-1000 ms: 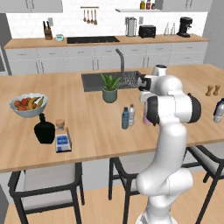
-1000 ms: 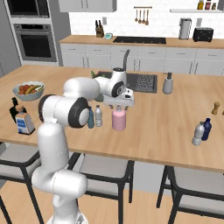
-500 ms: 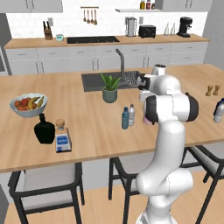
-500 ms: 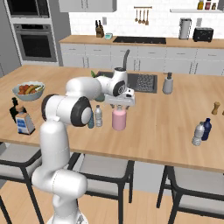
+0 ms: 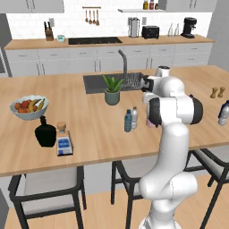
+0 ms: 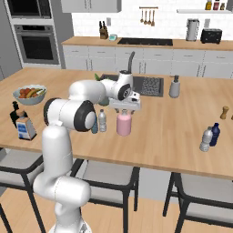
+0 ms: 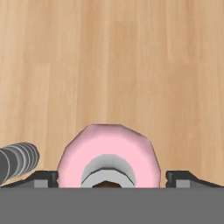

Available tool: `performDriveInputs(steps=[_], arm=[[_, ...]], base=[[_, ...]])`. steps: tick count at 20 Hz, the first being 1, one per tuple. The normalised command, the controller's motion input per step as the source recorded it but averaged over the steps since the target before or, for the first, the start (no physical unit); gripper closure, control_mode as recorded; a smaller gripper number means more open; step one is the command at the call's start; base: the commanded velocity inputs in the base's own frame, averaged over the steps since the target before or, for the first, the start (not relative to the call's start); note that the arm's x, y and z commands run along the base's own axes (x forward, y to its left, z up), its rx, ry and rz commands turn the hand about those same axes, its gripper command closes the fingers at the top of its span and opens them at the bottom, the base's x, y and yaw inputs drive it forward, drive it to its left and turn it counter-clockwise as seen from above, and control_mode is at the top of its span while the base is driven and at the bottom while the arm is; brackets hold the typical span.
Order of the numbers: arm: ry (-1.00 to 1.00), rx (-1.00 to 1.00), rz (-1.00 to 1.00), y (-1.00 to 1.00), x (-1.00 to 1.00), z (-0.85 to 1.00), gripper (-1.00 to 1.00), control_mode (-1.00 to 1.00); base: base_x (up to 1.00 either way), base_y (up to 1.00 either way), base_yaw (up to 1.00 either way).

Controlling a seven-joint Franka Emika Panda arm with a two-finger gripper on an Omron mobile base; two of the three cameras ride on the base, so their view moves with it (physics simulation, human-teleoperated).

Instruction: Move the plastic bottles in the middle to the plastics group, and the glass bottles in the middle to the glass group.

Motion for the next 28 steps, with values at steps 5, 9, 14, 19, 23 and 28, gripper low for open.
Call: performDriveInputs(steps=[5, 9, 14, 19, 23, 28], arm=[[0.00, 0.00, 0.00, 0.01, 0.00, -0.23, 1.00, -1.00], [0.00, 0.00, 0.00, 0.09, -0.08, -0.15, 1.00, -1.00], [0.08, 0.01, 0.09, 0.04, -0.69, 0.20, 1.00, -1.00], [0.00, 0.00, 0.03, 0.17, -0.98, 0.18, 1.00, -1.00], [-0.03, 0.00, 0.00, 0.54, -0.93, 0.02, 1.00, -1.00], [0.00, 0.00, 0.00, 0.70, -0.74, 0.00, 1.00, -1.00]], base=[[0.00, 0.00, 0.00], [0.00, 0.00, 0.00], [0.00, 0.00, 0.00], [0.00, 0.00, 0.00], [0.00, 0.00, 0.00], [0.00, 0.00, 0.00]])
